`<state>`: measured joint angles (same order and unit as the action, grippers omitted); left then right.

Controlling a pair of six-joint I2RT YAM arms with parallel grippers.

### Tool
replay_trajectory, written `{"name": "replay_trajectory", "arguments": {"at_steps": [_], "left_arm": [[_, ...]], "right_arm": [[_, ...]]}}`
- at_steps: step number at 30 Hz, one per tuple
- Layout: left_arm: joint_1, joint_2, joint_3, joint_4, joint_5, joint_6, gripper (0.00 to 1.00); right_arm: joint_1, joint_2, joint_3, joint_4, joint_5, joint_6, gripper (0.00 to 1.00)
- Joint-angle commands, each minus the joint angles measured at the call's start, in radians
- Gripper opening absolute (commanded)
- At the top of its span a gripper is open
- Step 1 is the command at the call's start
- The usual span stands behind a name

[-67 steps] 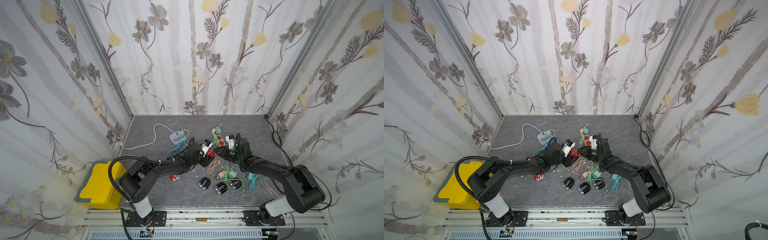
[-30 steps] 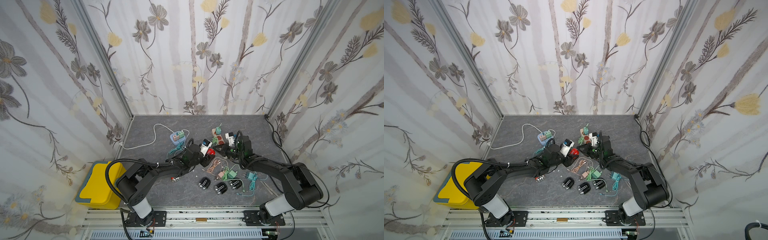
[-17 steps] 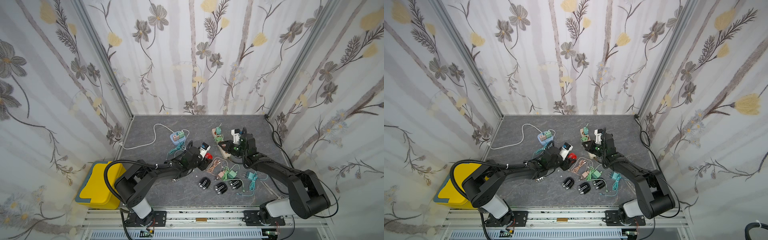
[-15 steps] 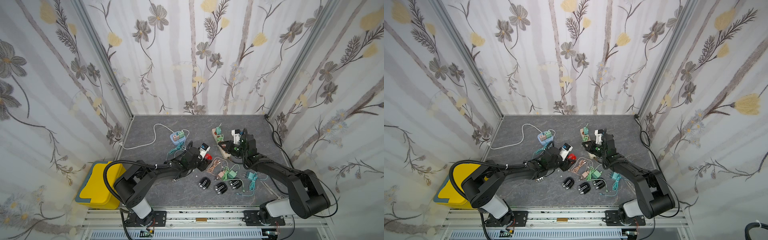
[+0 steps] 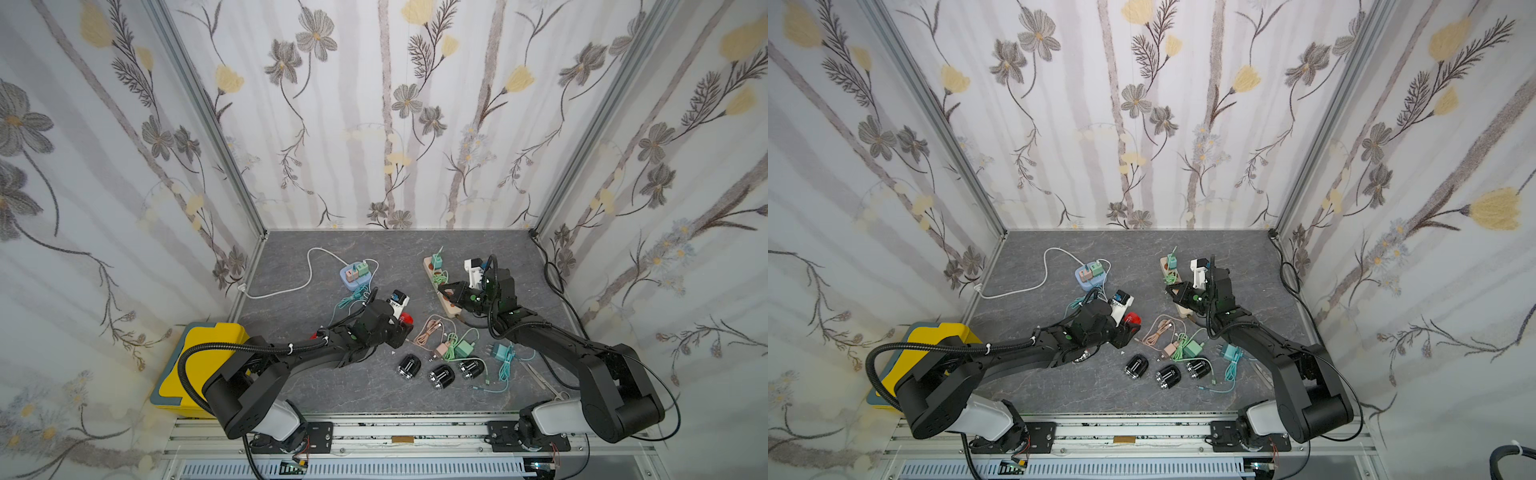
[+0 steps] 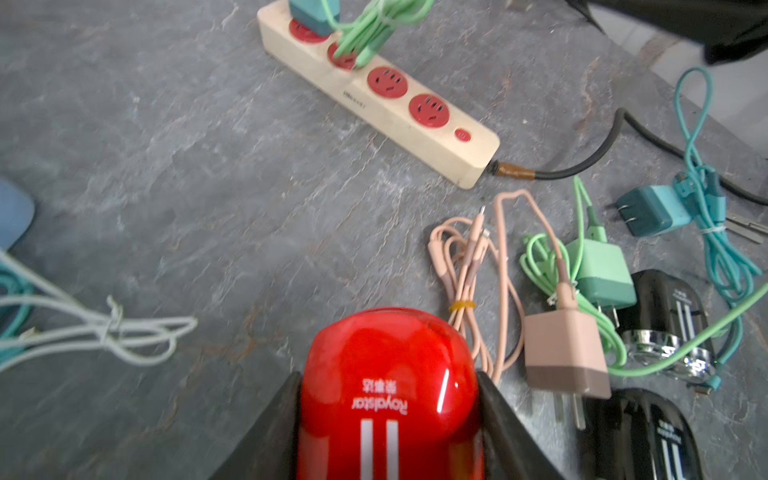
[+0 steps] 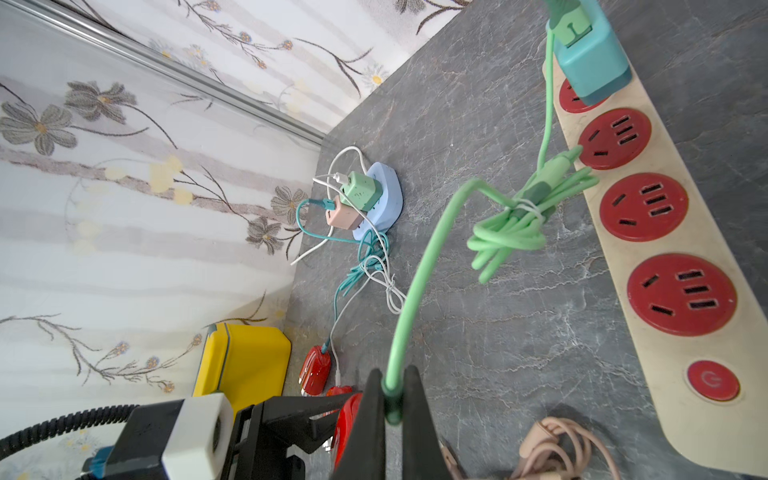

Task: Unplug the electric shaver
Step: Place the charging cable at the center of the board.

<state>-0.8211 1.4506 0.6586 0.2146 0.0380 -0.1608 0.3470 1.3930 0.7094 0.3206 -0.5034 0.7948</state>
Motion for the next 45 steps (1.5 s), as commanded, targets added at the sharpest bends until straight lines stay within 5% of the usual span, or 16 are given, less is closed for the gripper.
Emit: {"name": "replay_trajectory", "arguments": {"at_steps": [1,13,24,34,39,45], "left_arm": [[-0.011,-0.055,-0.039,-0.118,-0.059,-0.092,0.36],[-0.094,-0.152,-0.156,-0.272,-0.125,-0.301,0.39],[-0.127,-0.103,-0.164,-0.295,-0.088,-0.331,0.46],[-0.133,-0.101,-0.171,-0.234,0.028,-0.308,0.61],[-0.133,-0.124,-0.168,-0.270,0.002,-0.314,0.70],[-0.093,-0.188,-0.151,-0.250,-0.008,-0.368,0.81]], "right_arm": [[0.007,-0.014,0.022,-0.099,0.051,-0.110,0.02],[0.107,0.041,0.098,-0.182,0.108,-0.210,0.03],[0.153,0.114,0.140,-0.237,0.187,-0.244,0.02],[0.167,0.181,0.165,-0.292,0.297,-0.276,0.03],[0.166,0.186,0.163,-0.281,0.317,-0.285,0.24],[0.135,0.105,0.162,-0.281,0.346,-0.312,0.33]]}}
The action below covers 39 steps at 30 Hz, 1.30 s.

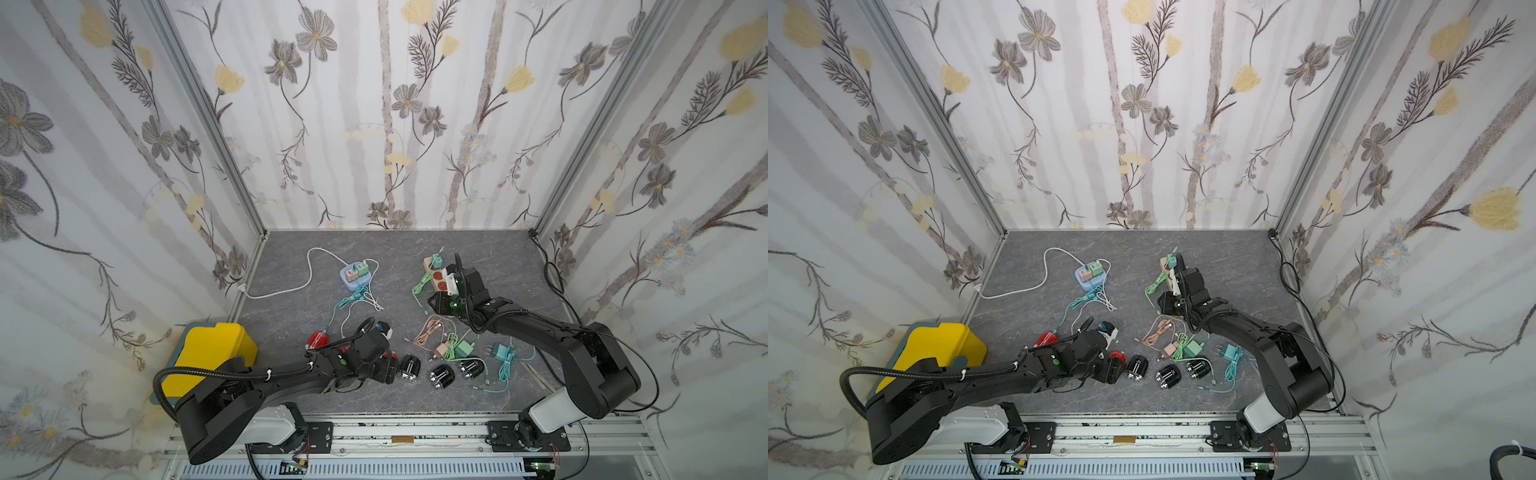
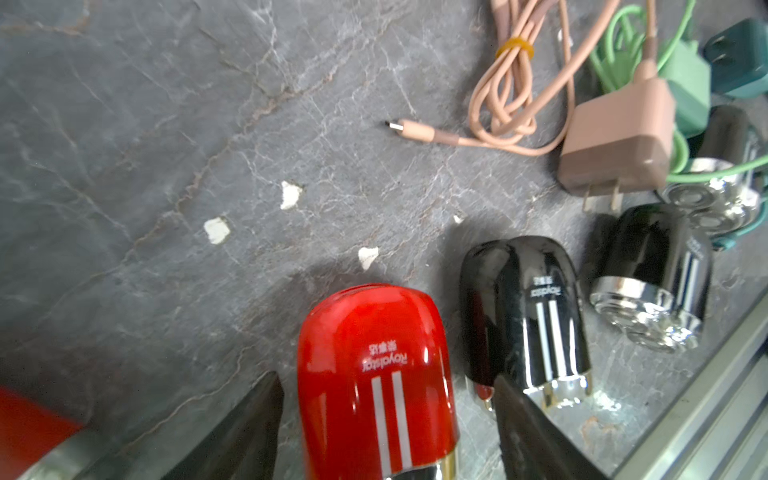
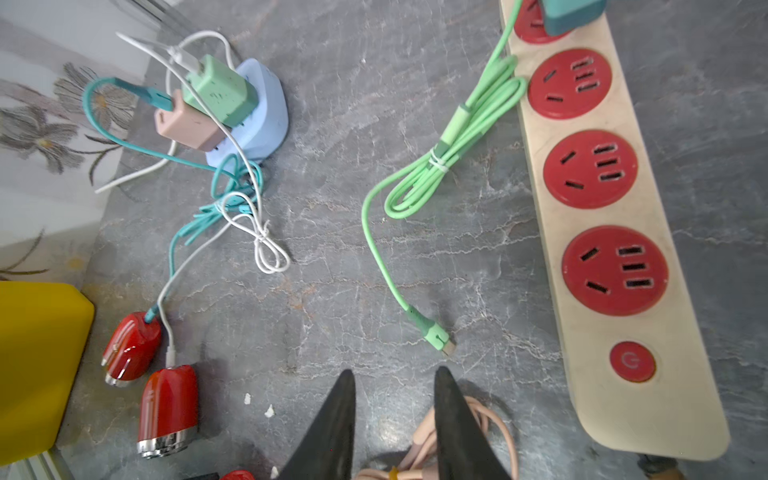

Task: Unplug the electric shaver
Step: Place the charging cable at the center of the board, then remove the plug from the socket.

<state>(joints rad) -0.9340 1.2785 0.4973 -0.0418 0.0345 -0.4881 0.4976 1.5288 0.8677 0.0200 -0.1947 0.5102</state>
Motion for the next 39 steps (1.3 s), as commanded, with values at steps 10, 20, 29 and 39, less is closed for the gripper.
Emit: {"name": "replay_trajectory", "arguments": {"at_steps": [10,20,29,39], "left_arm": [[0.175,-0.066,0.051,0.168,0.118,-0.096,1.00],[0.253,-0.025,0.011,0.472,0.175,-0.223,1.00],[0.262,0.076,0.028,0.592,0.217,-0.256,1.00],[0.262,0.118,0.040,0.614,0.228,-0.251,1.00]], "right_arm": [[-0.134,-0.048,0.077,0.022,0.081,-0.162,0.34],[-0.171,0.148,0.248,0.040,0.133,-0.246,0.35],[-0.172,0.331,0.419,-0.027,0.130,-0.296,0.37],[-0.171,0.471,0.532,-0.080,0.137,-0.330,0.44]]}}
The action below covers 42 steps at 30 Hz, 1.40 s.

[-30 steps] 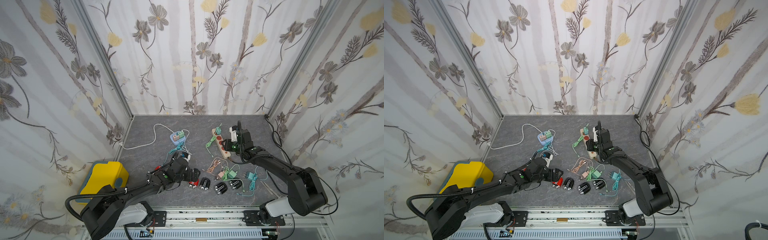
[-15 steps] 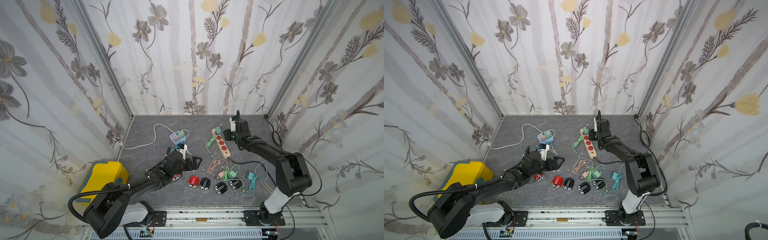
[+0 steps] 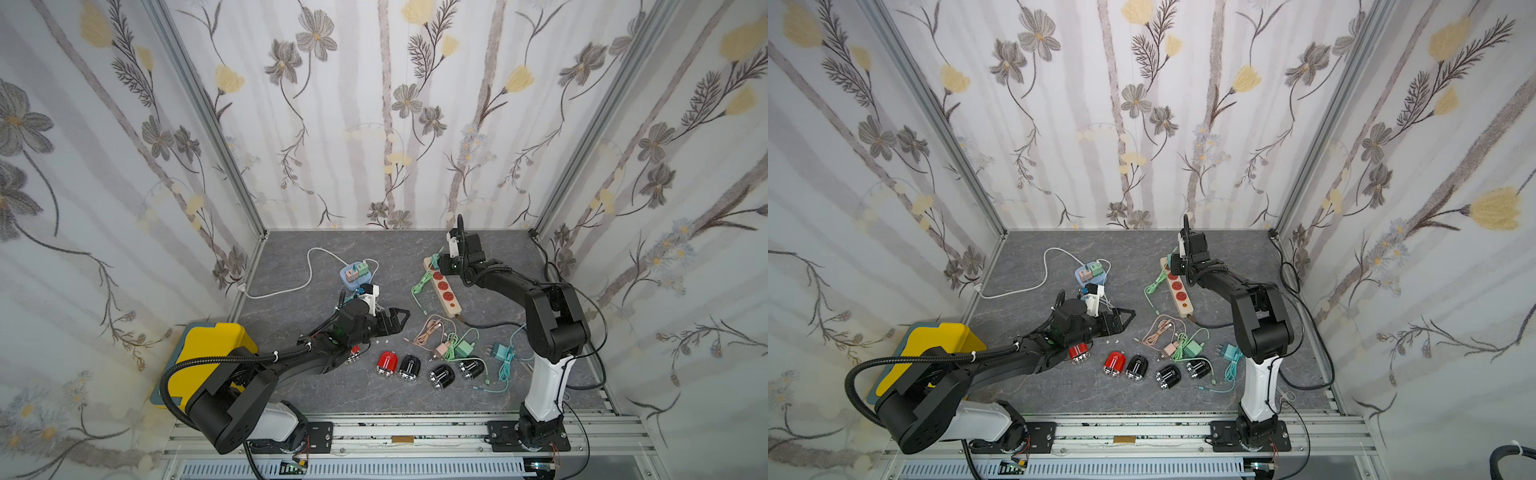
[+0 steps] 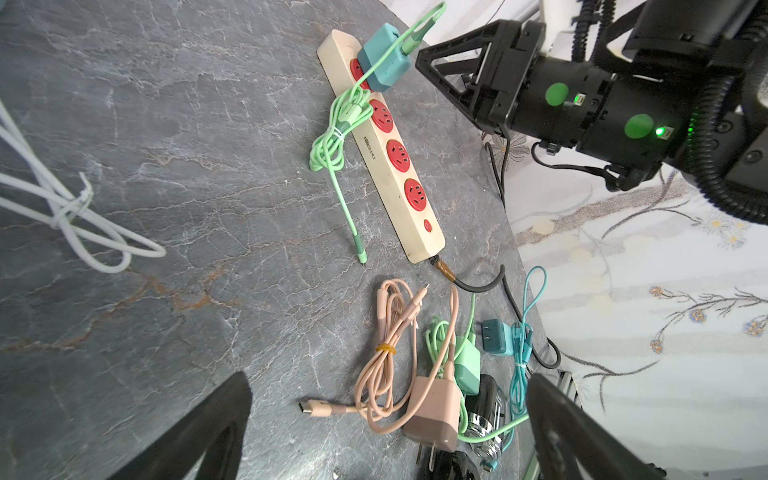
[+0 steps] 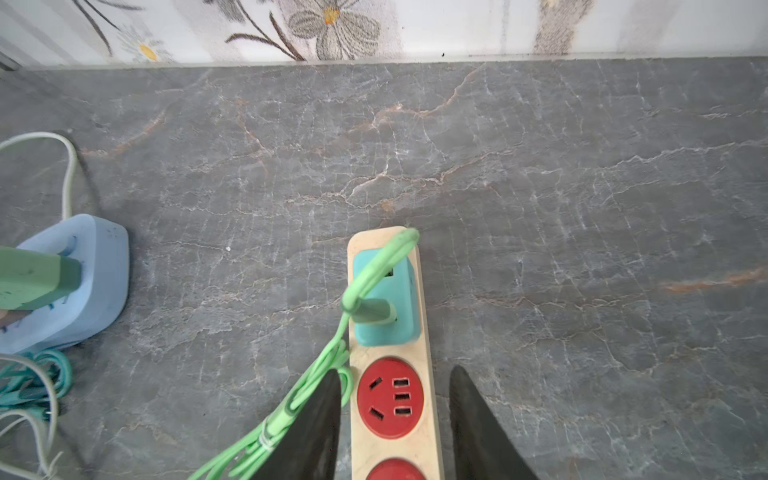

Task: Unplug the electric shaver
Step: Remove the plug from the socket.

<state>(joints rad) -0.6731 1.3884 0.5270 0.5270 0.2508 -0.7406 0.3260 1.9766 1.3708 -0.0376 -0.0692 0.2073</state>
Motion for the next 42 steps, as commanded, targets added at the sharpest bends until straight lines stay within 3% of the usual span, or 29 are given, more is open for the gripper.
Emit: {"name": "replay_trajectory", "arguments": {"at_steps": [1,20,27,33,42], "left_arm": [[0.001,0.015,0.011,0.050,0.014,0.001,1.00],[0.007,0.095,0.052,0.049,0.042,0.011,1.00],[0.014,0.120,0.072,0.050,0.060,0.000,1.00],[0.052,0.130,0.043,0.169,0.131,-0.089,1.00],[0.064,0.138,0.046,0.229,0.181,-0.104,0.96]], "right_arm": [[0.001,0.038,0.041,-0.030,0.010,-0.031,0.44],[0.001,0.210,0.253,-0.083,0.029,-0.055,0.44],[0.002,0.236,0.283,-0.097,0.024,-0.055,0.37],[0.006,0.228,0.283,-0.109,0.021,-0.058,0.28],[0.016,0.072,0.204,-0.071,-0.011,-0.059,0.16]]}}
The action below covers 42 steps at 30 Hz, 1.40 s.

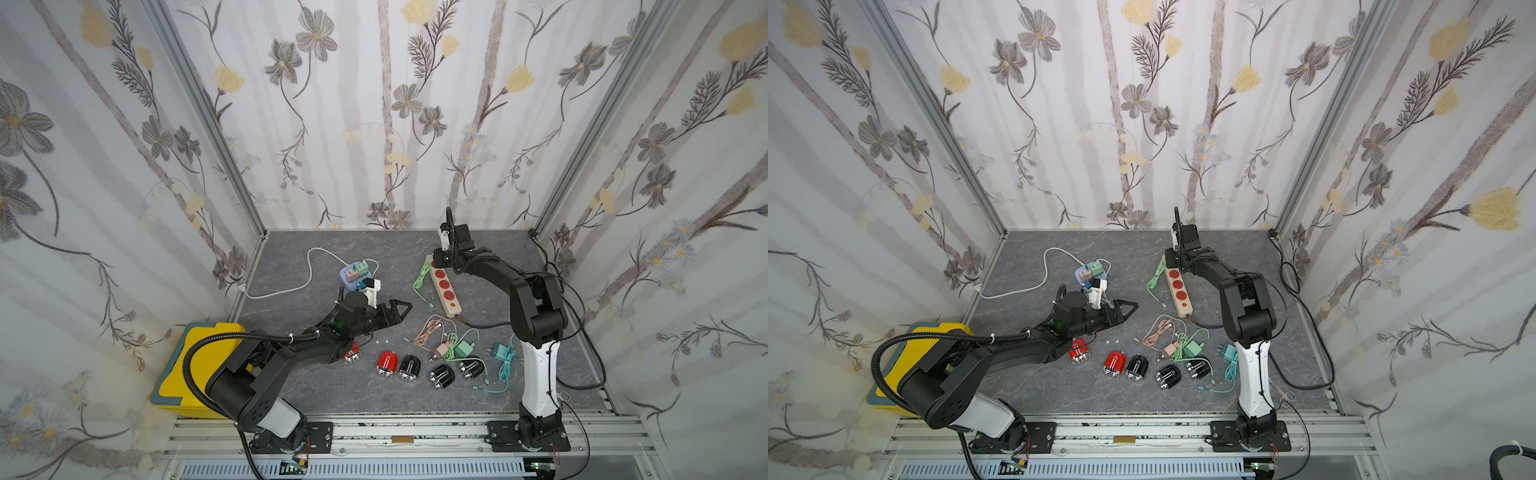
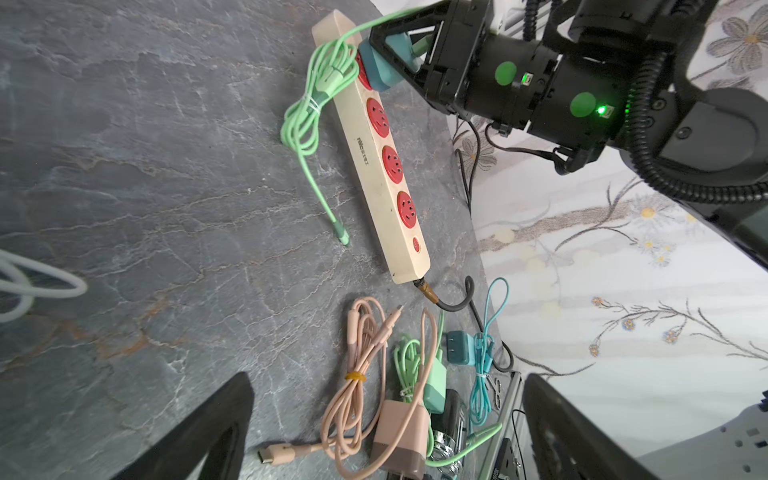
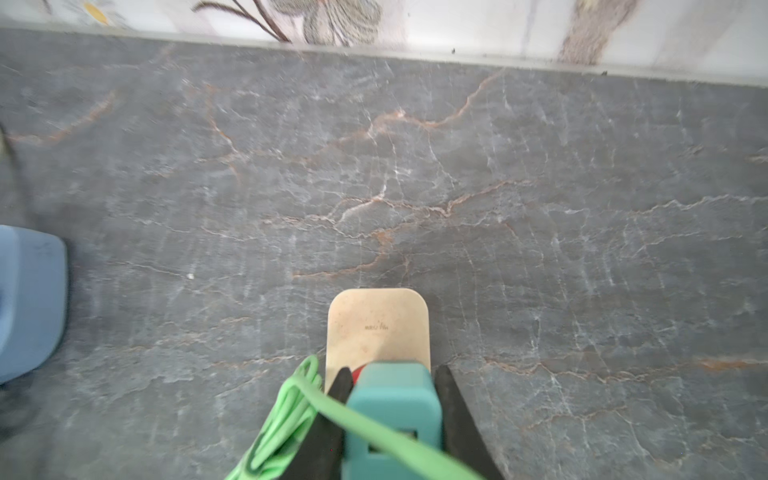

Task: Unplug the electric shaver
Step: Remove the plug from the socket.

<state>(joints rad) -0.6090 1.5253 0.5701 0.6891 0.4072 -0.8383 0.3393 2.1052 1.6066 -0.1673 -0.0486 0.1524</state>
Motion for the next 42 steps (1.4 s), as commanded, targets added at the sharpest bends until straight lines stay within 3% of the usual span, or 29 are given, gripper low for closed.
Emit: {"name": "replay_trajectory", "arguments": {"at_steps": [1,12,17,28,42], "left_arm": [[0.002,0.002,0.002,0.066,0.020,-0.006,0.95],[-0.031,0.130,0.133,0.182,0.118,-0.088,0.75],[-0.045,0.227,0.206,0.257,0.140,-0.149,0.72],[-0.042,0.419,0.345,0.322,0.056,-0.209,0.64],[-0.025,0.478,0.366,0.421,0.084,-0.238,0.50]], "right_arm": [[0.003,-0.087,-0.071,0.086,-0.047,-0.002,0.16],[0.024,-0.243,-0.172,0.046,-0.104,0.003,0.15],[0.043,-0.298,-0.215,0.032,-0.117,0.009,0.15],[0.068,-0.424,-0.342,0.123,-0.227,0.085,0.14],[0.082,-0.487,-0.433,0.219,-0.307,0.161,0.14]]}}
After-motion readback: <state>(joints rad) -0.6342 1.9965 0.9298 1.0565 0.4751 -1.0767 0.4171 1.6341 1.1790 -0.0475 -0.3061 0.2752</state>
